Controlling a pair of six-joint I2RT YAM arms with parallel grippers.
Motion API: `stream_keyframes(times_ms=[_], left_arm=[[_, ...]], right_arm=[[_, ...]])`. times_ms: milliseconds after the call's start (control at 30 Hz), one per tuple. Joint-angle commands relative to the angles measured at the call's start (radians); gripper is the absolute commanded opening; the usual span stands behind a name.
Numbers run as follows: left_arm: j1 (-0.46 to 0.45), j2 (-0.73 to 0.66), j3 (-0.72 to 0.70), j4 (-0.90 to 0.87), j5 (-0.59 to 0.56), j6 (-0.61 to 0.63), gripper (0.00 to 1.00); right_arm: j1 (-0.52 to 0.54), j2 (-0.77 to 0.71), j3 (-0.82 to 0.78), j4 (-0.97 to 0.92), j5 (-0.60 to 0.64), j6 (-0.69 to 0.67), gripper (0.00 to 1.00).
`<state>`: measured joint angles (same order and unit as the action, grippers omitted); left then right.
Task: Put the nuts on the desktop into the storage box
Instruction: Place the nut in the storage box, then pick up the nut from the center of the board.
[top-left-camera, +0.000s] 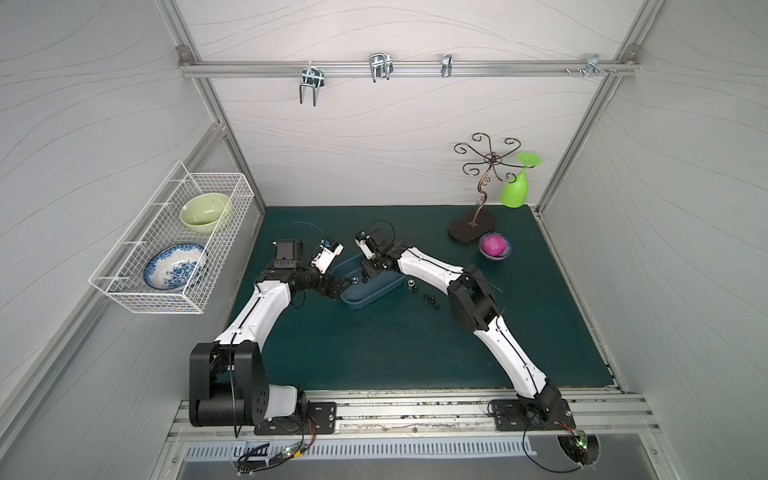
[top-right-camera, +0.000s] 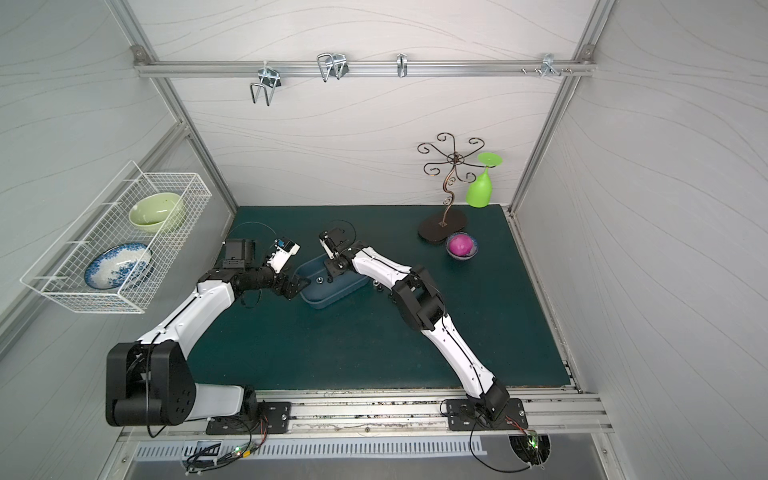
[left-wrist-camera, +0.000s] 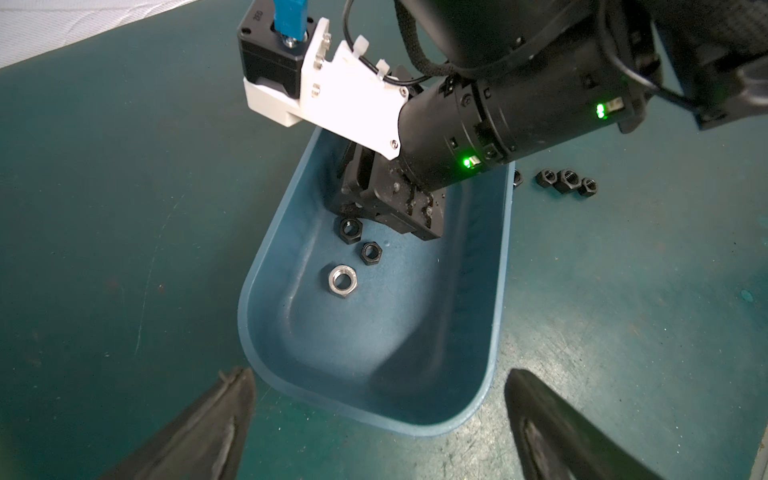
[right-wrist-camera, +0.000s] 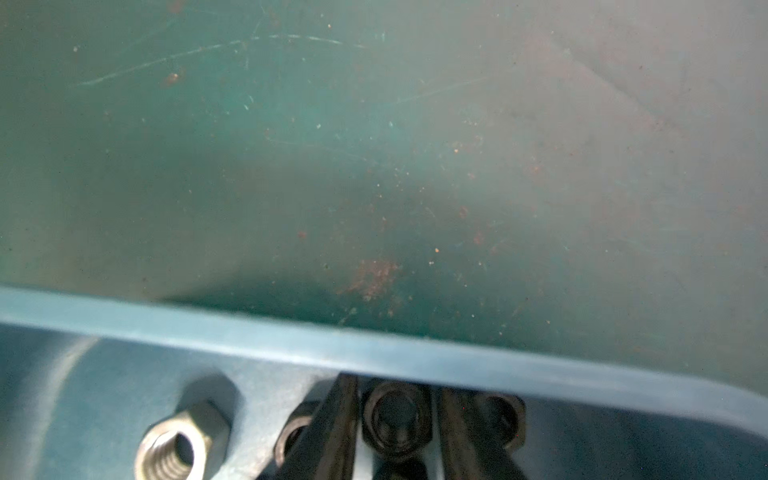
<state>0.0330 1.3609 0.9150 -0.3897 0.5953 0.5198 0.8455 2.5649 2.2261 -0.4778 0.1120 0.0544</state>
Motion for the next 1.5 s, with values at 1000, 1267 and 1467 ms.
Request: stream_keyframes(times_ms=[1000,1267,1467], left_arm=[[0.006,-0.075,0.173,-0.336,0.128,0.132,0.99],[0.005,-0.015,0.347,-0.492,0.258,0.059,0.99],[0.001,0.047,0.457,-0.548,0.339,0.029,0.99]], right_arm=[[0.038,-0.442,-0.316,0.074,0.005,0.031,0.51],[0.036,-0.636,-0.474,0.057,0.011,0.047,0.54],[0.030,-0.796,-0.624,0.034,-0.015,0.038,0.56]])
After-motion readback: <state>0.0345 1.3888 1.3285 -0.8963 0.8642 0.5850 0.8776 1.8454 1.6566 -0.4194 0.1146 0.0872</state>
